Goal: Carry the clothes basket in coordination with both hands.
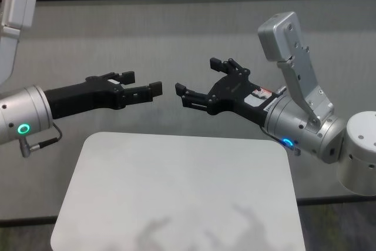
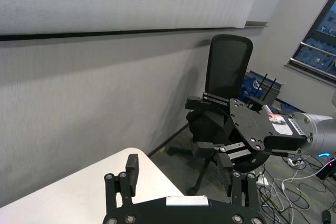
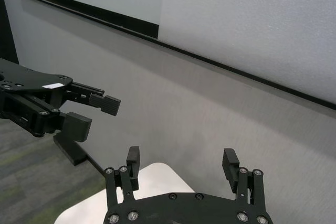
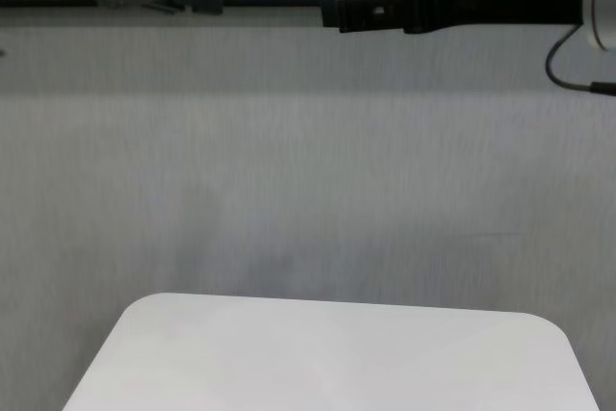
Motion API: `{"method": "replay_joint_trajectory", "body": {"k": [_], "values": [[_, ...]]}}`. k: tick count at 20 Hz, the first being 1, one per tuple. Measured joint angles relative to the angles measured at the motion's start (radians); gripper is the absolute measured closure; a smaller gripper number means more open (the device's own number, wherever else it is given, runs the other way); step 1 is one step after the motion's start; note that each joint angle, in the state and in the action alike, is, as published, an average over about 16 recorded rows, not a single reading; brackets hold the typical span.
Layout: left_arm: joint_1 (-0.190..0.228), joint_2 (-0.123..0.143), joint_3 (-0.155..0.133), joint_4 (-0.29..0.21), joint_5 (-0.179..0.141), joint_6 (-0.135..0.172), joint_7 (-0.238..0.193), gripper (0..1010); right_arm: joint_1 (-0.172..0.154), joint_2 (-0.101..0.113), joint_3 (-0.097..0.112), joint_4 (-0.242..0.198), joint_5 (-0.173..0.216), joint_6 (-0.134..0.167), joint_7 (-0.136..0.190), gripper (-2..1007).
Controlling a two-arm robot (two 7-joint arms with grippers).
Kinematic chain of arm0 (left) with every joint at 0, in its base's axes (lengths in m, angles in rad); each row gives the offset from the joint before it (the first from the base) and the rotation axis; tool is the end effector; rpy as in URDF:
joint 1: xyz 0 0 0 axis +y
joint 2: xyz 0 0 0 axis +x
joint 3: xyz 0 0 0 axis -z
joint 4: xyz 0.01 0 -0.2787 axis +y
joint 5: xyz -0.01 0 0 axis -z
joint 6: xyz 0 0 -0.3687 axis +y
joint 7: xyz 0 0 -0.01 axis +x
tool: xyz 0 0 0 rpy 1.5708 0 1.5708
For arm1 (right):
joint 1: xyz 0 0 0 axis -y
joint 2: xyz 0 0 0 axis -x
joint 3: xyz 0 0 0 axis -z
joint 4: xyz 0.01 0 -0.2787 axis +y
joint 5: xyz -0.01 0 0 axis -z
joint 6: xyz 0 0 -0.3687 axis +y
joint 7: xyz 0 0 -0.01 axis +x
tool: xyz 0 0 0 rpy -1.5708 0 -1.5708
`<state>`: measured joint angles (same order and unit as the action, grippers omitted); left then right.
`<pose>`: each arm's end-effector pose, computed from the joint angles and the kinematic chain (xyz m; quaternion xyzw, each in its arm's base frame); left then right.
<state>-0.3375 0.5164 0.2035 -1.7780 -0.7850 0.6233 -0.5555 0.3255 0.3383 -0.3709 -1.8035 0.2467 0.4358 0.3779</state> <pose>0.4271 0.0356 -0.0907 0.0047 0.1335 0.3043 0.9432 0.4126 0.0630 -0.1138 -0.0805 -0.0577 -0.3964 0.9127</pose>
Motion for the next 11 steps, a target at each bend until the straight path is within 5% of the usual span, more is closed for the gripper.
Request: {"method": "replay_joint_trajectory", "body": {"k": [11], "values": [[0.001, -0.001, -0.001, -0.001, 0.0, 0.001, 0.0, 10, 0.0, 0.0, 0.0, 0.0, -0.001, 0.0, 0.0, 1]]}}
